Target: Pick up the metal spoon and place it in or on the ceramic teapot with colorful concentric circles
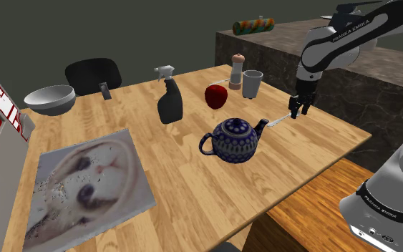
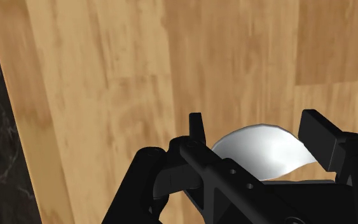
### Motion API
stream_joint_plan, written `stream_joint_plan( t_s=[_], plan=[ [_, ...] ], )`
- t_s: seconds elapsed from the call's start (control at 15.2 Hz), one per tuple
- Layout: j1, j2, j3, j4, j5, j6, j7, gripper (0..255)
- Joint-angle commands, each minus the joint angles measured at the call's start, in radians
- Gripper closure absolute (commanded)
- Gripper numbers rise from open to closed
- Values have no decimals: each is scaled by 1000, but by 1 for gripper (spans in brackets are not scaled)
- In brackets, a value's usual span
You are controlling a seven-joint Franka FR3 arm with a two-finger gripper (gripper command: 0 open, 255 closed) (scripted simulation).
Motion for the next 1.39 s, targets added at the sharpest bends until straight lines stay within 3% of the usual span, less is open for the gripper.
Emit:
stream_joint_plan(
  t_s=[0.0,1.32],
  plan=[
    [0,0,0,0,0,0,0,255],
    [-5,-137,25,138,-15,-272,23,255]
  ],
)
